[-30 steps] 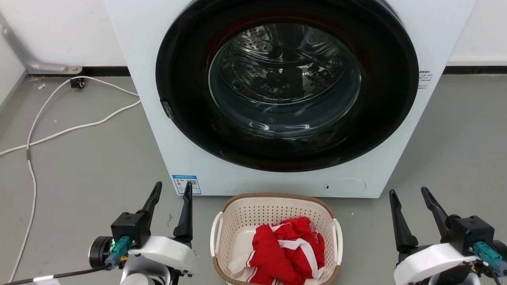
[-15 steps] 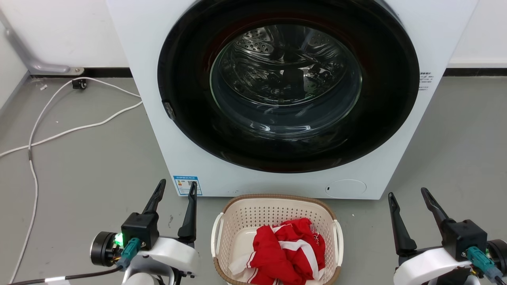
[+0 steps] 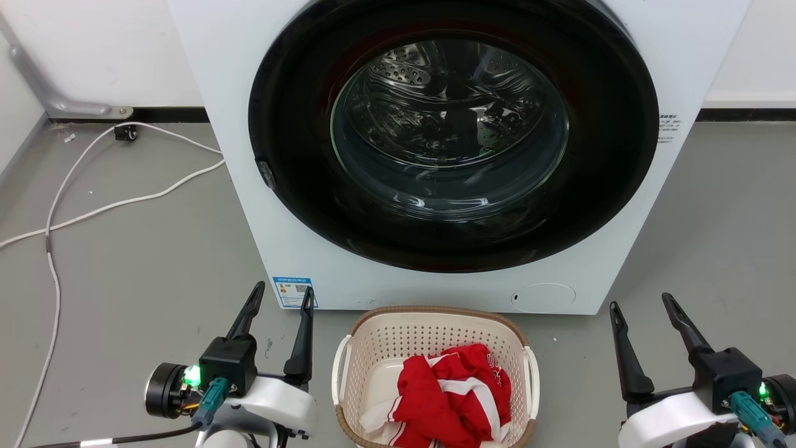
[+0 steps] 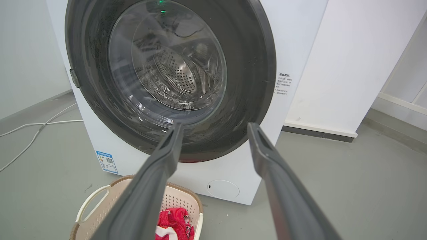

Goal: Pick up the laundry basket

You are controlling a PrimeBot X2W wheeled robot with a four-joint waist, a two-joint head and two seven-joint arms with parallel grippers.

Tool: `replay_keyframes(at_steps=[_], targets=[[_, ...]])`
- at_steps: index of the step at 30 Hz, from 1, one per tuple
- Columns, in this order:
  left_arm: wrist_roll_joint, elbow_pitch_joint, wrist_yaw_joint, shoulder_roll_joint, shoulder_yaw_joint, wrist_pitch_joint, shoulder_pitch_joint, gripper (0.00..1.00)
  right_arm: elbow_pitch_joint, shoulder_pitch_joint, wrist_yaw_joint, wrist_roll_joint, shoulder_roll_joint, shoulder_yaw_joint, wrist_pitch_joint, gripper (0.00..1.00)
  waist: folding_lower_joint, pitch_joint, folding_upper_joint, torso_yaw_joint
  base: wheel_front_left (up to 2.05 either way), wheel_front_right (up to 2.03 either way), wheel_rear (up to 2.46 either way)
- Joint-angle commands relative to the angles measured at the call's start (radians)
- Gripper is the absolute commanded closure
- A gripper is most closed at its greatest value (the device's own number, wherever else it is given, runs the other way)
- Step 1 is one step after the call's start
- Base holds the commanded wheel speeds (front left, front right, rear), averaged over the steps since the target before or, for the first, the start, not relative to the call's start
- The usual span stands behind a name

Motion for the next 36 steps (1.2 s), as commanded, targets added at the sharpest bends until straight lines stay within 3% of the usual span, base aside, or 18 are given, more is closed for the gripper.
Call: replay_keyframes(at_steps=[1, 19, 29, 36], targets=[[-0.004, 0.003, -0.001, -0.002, 0.002, -0.003, 0.007, 0.0, 0.002, 0.01, -0.001, 0.006, 0.004, -0.002, -0.006, 0.0, 0.0, 0.0, -0.0001, 0.0, 0.0, 0.0, 0.0], [-0.013, 0.024, -0.001, -0.006, 0.005, -0.003, -0.031, 0.0, 0.037, -0.017, -0.001, 0.025, 0.004, -0.008, 0.015, 0.0, 0.0, 0.028, -0.0001, 0.0, 0.0, 0.0, 0.0], [-0.043, 0.135, -0.034, 0.008, 0.003, -0.001, -0.194, 0.0, 0.119, -0.144, -0.001, 0.04, 0.004, -0.012, 0.045, 0.0, 0.0, 0.182, -0.0001, -0.01, 0.0, 0.0, 0.0], [-0.105, 0.283, -0.067, 0.028, -0.006, 0.066, -0.337, 0.0, 0.225, -0.266, -0.001, 0.04, 0.004, -0.014, 0.083, 0.0, 0.0, 0.311, -0.0001, -0.014, 0.0, 0.0, 0.0]])
